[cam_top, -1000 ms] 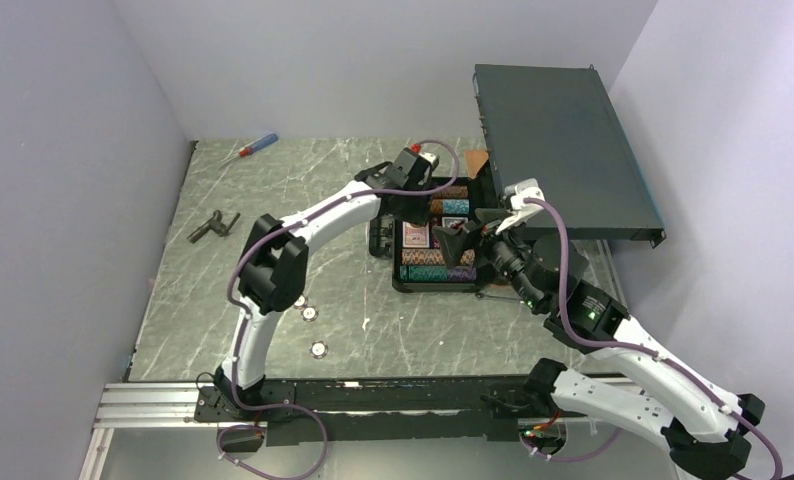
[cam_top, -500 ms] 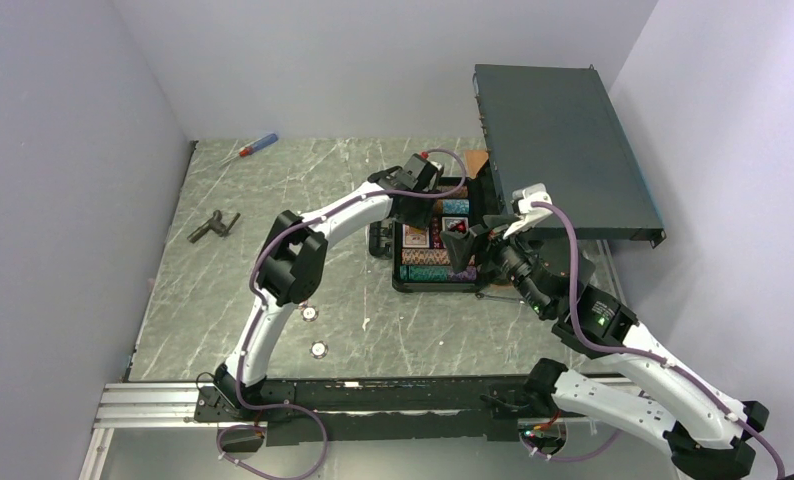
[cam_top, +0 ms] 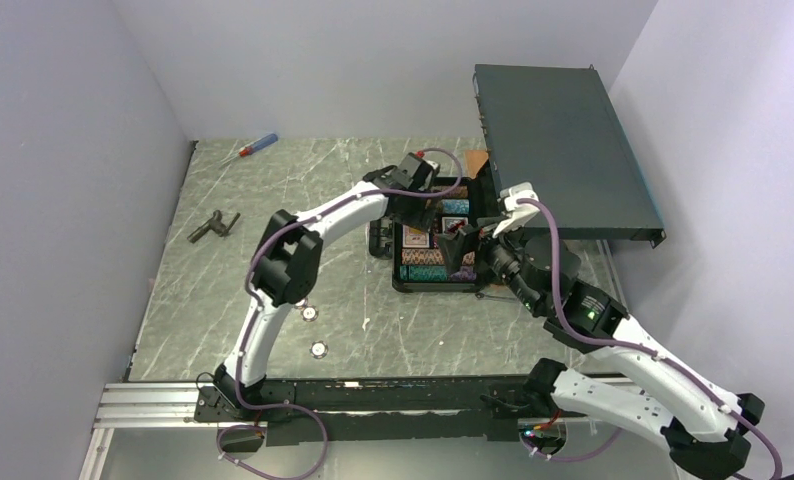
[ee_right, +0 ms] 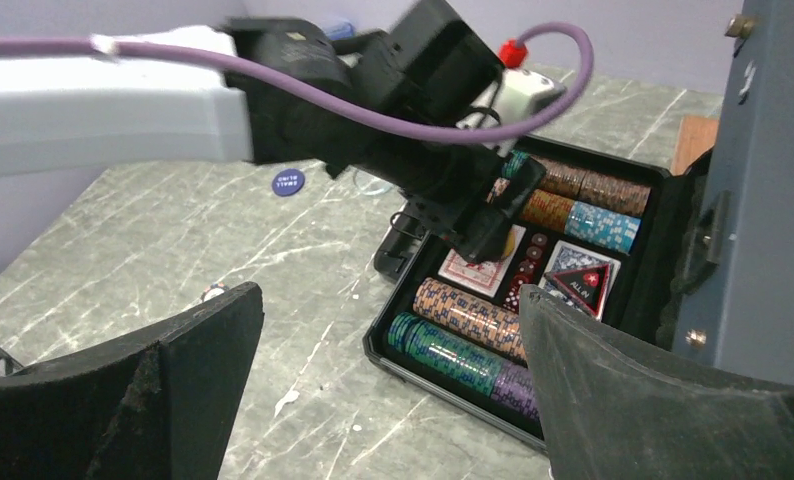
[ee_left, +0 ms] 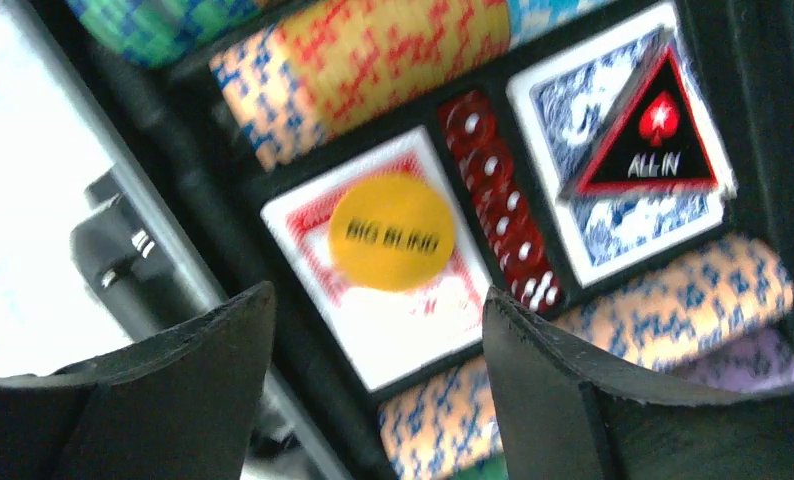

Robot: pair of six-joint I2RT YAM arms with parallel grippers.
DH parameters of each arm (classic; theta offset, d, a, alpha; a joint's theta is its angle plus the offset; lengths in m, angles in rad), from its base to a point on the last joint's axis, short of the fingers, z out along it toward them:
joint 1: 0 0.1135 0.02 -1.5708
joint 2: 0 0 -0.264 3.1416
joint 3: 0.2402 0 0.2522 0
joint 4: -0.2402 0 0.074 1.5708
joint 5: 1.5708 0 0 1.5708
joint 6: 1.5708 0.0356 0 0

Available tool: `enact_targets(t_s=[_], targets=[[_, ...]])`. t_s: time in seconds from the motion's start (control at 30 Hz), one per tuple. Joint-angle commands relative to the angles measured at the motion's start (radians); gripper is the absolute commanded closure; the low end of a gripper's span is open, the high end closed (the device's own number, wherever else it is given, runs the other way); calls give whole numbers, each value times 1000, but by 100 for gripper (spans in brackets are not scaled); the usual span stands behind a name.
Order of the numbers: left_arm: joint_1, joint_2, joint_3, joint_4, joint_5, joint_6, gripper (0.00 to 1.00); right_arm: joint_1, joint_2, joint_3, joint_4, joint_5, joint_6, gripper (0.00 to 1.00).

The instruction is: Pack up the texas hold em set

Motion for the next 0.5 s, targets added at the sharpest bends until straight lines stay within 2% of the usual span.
enact_targets(t_s=[0.0, 0.13, 0.3, 0.47], targets=[[73, -275, -176, 5, 42, -34, 22, -1, 50, 43, 61, -30, -7, 0], [162, -542, -428, 49, 107, -61, 21, -1, 128, 61, 112, -85, -33, 0], [340, -783, -648, -51, 133, -49, 19, -1, 254, 91, 199, -204, -69, 0], [564, -931, -734, -195, 88, 16, 17, -1, 410, 160, 271, -298, -50, 0]])
